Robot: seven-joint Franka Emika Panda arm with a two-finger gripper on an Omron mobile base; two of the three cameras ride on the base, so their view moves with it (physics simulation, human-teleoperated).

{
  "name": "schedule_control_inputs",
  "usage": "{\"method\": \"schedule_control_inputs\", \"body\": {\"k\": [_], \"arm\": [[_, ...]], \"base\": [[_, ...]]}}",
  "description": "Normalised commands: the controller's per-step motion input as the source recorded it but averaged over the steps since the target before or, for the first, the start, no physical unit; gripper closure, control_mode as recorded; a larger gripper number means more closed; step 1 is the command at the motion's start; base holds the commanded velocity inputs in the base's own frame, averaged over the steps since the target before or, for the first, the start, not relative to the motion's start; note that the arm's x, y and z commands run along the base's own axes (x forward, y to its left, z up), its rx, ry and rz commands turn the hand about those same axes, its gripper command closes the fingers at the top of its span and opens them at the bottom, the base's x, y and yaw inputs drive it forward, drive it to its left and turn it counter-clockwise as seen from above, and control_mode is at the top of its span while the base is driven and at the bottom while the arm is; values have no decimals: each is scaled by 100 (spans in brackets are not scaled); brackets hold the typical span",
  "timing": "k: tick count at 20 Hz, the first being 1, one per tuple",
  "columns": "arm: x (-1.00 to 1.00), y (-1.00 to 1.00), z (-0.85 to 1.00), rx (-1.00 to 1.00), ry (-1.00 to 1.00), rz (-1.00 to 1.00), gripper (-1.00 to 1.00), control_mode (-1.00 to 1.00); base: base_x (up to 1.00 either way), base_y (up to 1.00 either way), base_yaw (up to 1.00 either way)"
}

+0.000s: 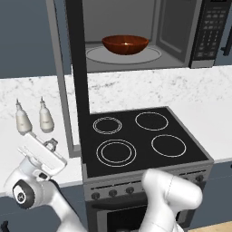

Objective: Open the microwave, place the bowl with waffle inside the microwave, then close the microwave door and turn it on.

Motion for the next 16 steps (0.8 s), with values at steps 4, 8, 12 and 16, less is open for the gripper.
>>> {"method": "schedule_control_inputs", "body": {"k": [4,8,12,16], "arm": [[18,42,0,-4,-29,-6,100,-100],[15,39,0,-3,-29,-5,100,-100],[11,23,10,0,-27,-6,100,-100],[8,12,21,0,-17,-7,100,-100]], "base": [[0,0,0],[0,0,0],[0,0,0],[0,0,0]]}}
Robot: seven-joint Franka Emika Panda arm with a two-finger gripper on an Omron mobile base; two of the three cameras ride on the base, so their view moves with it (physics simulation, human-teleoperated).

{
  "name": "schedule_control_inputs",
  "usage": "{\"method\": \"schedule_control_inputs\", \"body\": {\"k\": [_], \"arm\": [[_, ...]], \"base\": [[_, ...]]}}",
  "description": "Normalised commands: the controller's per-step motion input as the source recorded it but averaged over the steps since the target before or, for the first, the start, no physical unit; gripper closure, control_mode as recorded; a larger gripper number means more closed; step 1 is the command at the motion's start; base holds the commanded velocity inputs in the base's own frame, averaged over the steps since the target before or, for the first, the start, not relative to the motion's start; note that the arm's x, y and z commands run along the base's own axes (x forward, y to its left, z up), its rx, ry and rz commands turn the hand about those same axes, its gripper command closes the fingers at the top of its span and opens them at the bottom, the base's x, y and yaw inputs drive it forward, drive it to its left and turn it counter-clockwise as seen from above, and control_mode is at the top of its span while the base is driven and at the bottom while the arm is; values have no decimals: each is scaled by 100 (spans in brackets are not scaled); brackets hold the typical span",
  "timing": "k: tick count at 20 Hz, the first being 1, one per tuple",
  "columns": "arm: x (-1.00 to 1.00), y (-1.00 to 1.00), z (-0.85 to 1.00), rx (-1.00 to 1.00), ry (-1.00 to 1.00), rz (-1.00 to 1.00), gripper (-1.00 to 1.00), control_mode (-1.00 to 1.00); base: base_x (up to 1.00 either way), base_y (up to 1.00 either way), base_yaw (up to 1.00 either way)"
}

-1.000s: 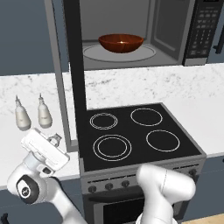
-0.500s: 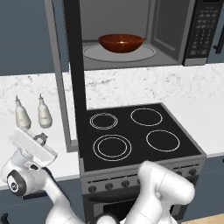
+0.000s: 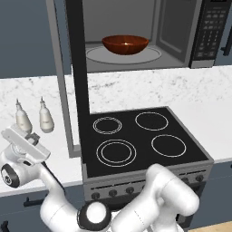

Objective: Open the microwave, place the bowl with waffle inside the microwave, then close the microwave door and turn it on.

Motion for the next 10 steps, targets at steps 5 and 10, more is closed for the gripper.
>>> {"method": "schedule_control_inputs", "body": {"k": [5,10], "arm": [[0,0,48,0,0,-3,100,-100],[0,-5,78,0,7,-3,100,-100]], "base": [[0,0,0],[0,0,0]]}}
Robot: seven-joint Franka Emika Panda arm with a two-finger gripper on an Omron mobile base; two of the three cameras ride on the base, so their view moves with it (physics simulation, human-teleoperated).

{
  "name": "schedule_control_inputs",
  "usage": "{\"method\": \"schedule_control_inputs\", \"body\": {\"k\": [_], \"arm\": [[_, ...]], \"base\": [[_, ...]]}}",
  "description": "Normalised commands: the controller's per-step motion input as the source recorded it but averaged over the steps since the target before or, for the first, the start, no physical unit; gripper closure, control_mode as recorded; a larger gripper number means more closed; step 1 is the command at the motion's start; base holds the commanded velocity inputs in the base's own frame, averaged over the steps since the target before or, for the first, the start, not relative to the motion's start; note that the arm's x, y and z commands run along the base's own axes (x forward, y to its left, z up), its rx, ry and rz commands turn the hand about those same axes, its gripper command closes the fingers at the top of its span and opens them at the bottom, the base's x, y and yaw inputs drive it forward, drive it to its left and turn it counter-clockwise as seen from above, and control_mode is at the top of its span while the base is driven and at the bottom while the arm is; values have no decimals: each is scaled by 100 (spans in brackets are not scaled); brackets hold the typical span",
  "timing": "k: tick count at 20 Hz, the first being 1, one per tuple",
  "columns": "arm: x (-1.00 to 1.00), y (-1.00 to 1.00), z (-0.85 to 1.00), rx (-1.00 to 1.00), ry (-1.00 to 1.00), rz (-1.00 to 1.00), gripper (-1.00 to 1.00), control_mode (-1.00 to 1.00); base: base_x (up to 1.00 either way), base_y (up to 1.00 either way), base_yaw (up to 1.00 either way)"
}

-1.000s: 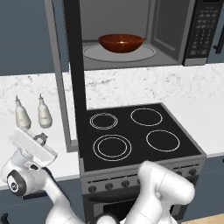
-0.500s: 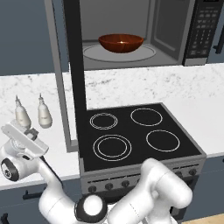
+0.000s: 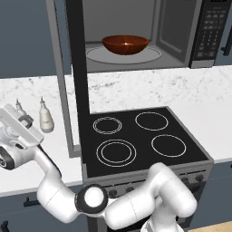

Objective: Open the microwave, place the bowl with waffle inside the microwave, then close the microwave door and turn it on.

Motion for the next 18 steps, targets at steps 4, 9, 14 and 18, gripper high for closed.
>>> {"method": "schedule_control_inputs", "body": {"k": [4,9,14,18], "arm": [[0,-43,74,1,23,-1,100,-100],[0,-89,69,9,29,0,100,-100],[-1,-100,83,14,30,1,100,-100],[-4,-100,89,17,30,4,100,-100]], "base": [[0,0,0],[0,0,0],[0,0,0],[0,0,0]]}}
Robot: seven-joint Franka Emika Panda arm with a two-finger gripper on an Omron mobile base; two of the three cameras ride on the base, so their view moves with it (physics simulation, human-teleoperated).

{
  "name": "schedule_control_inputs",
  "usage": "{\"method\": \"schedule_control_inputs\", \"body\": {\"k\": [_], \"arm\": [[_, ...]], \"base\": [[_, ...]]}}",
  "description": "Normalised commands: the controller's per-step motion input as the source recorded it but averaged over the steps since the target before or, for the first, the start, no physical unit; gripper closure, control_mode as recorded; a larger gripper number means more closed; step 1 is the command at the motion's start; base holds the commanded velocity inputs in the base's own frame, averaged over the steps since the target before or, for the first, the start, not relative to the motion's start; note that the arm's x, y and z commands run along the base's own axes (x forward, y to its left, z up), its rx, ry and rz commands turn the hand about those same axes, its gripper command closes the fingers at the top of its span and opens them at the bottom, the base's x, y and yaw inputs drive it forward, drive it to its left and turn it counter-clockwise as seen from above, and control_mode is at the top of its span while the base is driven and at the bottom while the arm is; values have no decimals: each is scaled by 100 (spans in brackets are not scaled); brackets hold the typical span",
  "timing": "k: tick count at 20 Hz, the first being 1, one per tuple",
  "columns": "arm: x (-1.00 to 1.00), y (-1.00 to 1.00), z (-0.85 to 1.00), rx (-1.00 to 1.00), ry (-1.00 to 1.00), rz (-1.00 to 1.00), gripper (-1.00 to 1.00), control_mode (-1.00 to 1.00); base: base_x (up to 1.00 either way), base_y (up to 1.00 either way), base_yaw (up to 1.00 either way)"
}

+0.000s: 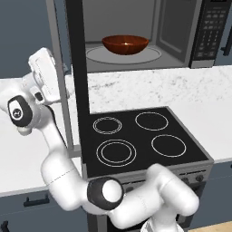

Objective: Open the microwave, place the bowl with waffle inside the microwave, then close the microwave door and turn it on.

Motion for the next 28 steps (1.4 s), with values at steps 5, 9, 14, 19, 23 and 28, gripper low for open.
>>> {"method": "schedule_control_inputs", "body": {"k": [5,9,14,19,23,28], "arm": [[-7,-100,90,17,32,2,100,-100],[-2,-100,91,17,31,0,100,-100],[6,-100,45,16,34,2,100,-100],[18,-100,2,17,21,10,100,-100],[25,-100,0,29,2,24,100,-100],[62,-92,-6,26,0,42,100,-100]], "base": [[0,0,0],[0,0,0],[0,0,0],[0,0,0],[0,0,0],[0,0,0]]}}
